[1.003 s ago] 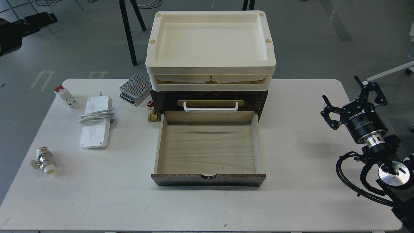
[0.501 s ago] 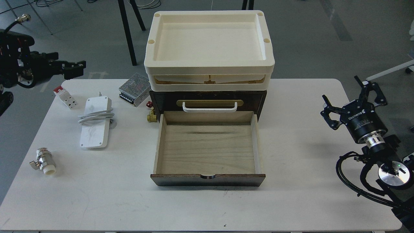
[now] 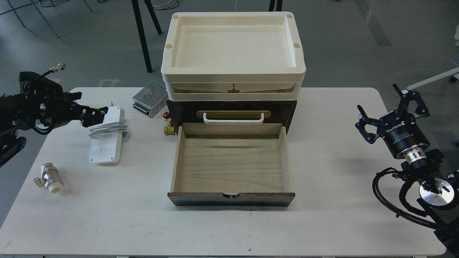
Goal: Put charging cable into cabinet
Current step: 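Lower the left gripper onto the white charger with coiled cable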
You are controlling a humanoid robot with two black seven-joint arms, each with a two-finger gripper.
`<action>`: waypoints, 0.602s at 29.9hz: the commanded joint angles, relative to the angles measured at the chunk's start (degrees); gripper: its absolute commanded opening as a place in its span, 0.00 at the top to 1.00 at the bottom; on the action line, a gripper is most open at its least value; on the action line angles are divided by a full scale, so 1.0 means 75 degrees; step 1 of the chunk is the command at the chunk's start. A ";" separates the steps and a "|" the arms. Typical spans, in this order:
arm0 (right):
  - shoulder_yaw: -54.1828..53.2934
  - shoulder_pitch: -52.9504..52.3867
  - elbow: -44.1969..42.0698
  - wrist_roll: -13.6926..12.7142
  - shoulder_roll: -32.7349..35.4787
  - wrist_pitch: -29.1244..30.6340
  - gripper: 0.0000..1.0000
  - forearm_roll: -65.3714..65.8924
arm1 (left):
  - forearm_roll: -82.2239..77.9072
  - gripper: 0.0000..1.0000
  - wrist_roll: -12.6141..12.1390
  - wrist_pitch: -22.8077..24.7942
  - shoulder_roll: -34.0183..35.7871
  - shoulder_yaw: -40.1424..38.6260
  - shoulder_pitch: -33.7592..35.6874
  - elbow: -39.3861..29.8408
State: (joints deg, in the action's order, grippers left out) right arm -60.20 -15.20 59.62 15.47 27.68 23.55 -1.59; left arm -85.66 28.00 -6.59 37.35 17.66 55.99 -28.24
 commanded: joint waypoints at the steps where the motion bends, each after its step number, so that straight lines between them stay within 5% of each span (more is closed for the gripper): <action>1: 0.0000 0.0000 -0.0004 -0.0011 0.0000 0.0001 0.01 0.0002 | -0.0004 0.01 0.0001 0.0000 -0.0058 0.0001 -0.0129 -0.0091; 18: 0.0000 0.0000 -0.0004 0.0000 0.0000 0.0001 0.01 0.0002 | 0.0019 0.01 0.0001 -0.0680 -0.0362 -0.0011 -0.0762 0.0377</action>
State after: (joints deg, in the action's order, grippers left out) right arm -60.20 -15.20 59.59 15.44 27.69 23.55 -1.61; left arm -85.75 27.99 -11.03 36.08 17.75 50.44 -27.31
